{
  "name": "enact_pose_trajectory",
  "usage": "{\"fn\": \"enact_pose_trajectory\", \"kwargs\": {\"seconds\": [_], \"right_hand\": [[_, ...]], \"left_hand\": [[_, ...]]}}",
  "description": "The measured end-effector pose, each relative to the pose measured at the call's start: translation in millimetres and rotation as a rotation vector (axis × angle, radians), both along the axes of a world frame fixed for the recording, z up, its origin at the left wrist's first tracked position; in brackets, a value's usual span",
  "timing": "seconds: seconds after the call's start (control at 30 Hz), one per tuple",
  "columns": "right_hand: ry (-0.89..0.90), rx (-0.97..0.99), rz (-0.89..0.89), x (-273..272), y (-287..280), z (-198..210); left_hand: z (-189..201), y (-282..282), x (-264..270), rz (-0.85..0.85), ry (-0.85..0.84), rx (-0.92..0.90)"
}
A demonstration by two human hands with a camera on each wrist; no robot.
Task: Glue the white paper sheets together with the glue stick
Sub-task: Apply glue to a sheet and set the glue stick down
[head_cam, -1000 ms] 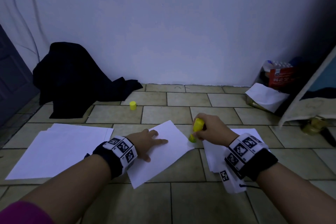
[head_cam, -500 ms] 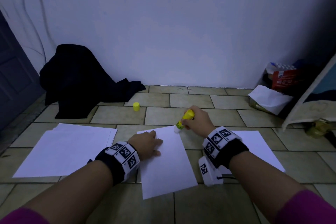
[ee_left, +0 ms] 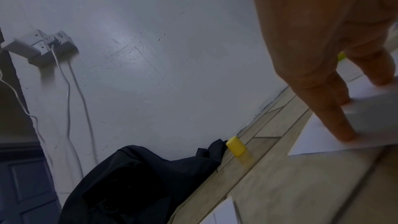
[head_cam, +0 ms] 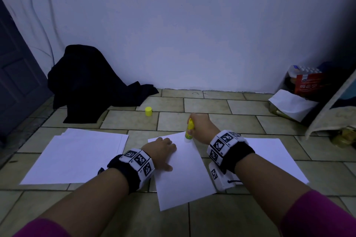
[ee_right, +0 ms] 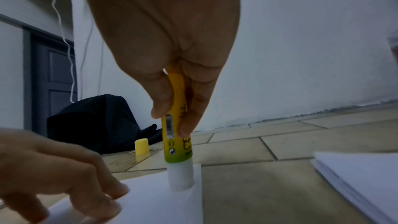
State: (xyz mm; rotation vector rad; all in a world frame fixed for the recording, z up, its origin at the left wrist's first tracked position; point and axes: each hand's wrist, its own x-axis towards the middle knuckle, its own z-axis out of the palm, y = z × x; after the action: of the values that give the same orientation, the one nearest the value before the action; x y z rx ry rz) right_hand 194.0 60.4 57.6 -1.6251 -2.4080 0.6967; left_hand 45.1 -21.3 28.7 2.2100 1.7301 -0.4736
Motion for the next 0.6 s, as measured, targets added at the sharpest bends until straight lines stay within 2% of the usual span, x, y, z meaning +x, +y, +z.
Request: {"fn": "enact_pose_trajectory", "kwargs": {"seconds": [0.27,0.6], "right_hand": [[-0.169,-0.031,0.165,32,-35,12],[-0.254,-0.121,0.324,59,-73,26]], "left_hand": [[1,6,-3,-0.033,0.010,0.009],[2,11,-6,-0.062,0.032,0.001]]}}
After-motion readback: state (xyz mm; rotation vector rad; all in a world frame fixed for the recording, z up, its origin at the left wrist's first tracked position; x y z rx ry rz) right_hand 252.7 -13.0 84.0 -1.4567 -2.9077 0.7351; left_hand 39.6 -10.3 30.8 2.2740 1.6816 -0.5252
